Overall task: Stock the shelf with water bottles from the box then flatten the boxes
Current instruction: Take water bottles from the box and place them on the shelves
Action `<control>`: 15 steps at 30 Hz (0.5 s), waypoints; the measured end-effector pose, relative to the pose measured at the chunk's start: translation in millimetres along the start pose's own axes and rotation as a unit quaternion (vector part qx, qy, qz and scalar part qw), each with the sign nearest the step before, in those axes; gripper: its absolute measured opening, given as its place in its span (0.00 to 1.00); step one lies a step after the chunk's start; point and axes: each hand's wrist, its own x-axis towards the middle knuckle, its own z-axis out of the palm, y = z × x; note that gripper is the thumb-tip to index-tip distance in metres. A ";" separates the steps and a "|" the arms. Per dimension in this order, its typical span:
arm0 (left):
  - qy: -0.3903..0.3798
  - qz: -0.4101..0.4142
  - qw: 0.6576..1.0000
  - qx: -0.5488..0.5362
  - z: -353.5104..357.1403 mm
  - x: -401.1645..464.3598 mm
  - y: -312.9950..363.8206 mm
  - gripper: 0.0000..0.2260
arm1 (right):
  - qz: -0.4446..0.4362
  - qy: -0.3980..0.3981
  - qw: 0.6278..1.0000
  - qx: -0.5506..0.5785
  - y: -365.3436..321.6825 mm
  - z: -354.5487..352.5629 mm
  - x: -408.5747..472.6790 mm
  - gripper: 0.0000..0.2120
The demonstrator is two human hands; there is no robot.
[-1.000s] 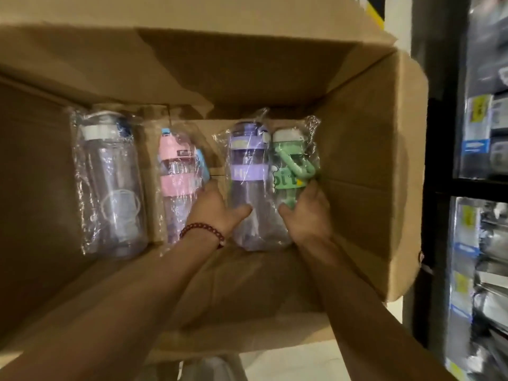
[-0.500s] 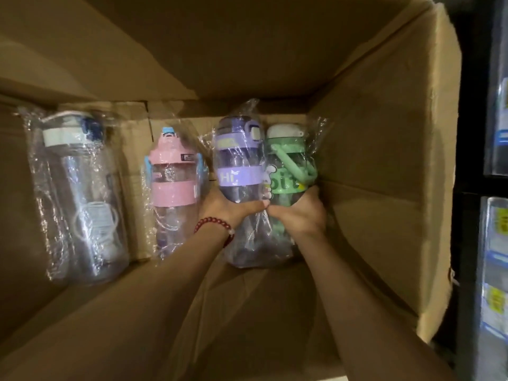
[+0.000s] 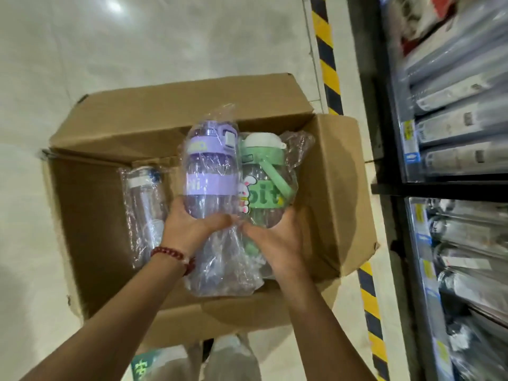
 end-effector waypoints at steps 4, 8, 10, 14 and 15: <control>-0.005 0.065 0.998 0.001 -21.7 -55.4 61.1 0.51 | -0.050 0.022 0.998 0.039 -44.6 -23.2 -55.6 0.41; -0.014 0.150 0.988 0.016 -37.2 -112.5 137.1 0.42 | -0.098 0.065 0.991 0.061 -101.6 -68.4 -112.5 0.42; -0.026 0.194 0.980 0.027 -44.7 -146.1 177.7 0.39 | -0.126 0.091 0.986 0.065 -125.9 -96.1 -146.1 0.39; -0.029 0.274 0.960 0.044 -61.0 -228.1 249.3 0.32 | -0.164 0.141 0.972 0.092 -161.2 -146.5 -229.0 0.34; -0.034 0.292 0.955 0.045 -65.1 -252.4 262.0 0.33 | -0.168 0.149 0.969 0.101 -166.0 -157.5 -250.5 0.35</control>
